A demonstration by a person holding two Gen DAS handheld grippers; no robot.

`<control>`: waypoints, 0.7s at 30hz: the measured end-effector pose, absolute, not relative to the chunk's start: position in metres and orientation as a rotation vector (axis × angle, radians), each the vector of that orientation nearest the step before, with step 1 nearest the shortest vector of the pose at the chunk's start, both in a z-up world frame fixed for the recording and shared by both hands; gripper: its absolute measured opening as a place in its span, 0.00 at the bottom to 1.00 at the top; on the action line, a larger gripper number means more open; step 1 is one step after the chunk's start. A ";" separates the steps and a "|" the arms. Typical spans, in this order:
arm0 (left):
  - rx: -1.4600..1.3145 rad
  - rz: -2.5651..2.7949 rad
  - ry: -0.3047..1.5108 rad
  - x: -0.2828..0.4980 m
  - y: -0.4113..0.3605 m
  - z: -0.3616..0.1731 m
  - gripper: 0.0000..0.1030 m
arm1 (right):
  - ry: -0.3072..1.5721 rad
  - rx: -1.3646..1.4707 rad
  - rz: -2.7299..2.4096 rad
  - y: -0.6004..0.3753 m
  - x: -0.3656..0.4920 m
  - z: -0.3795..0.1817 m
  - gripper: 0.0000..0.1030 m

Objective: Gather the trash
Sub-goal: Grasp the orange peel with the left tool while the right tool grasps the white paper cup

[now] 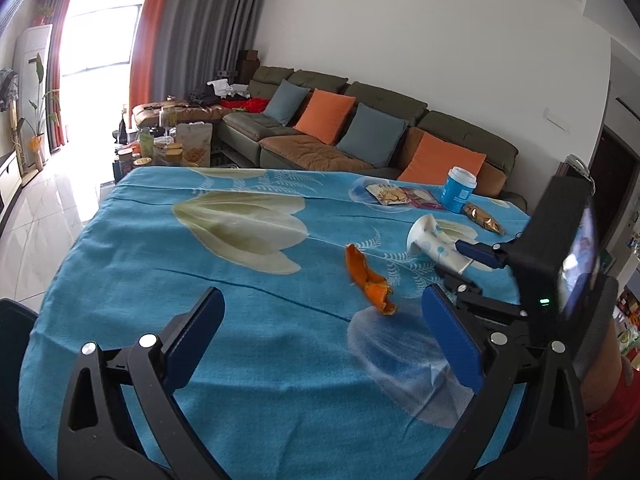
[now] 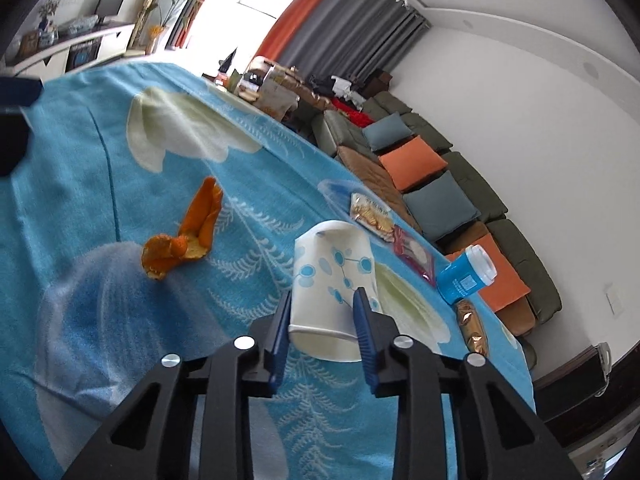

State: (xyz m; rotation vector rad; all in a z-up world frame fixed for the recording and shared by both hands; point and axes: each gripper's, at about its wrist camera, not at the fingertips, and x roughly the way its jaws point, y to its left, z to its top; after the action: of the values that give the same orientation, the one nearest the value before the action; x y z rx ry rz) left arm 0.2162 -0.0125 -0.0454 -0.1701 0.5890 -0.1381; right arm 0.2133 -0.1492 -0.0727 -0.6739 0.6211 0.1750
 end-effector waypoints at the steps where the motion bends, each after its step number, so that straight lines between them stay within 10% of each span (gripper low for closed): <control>1: -0.171 -0.144 0.594 0.220 -0.015 -0.046 0.94 | 0.616 -0.639 0.182 -0.155 0.212 -0.067 0.23; 14: -0.154 -0.230 0.736 0.279 -0.063 -0.068 0.94 | 0.565 0.065 0.293 -0.271 0.211 -0.008 0.18; 21: -0.178 -0.233 0.860 0.305 -0.074 -0.090 0.57 | 0.548 0.137 0.316 -0.285 0.200 -0.005 0.18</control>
State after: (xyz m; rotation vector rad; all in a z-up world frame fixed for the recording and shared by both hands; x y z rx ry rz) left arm 0.3055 -0.0740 -0.0898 -0.1780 0.8601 -0.2333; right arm 0.1999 -0.2853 -0.0053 0.1372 0.5482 0.3157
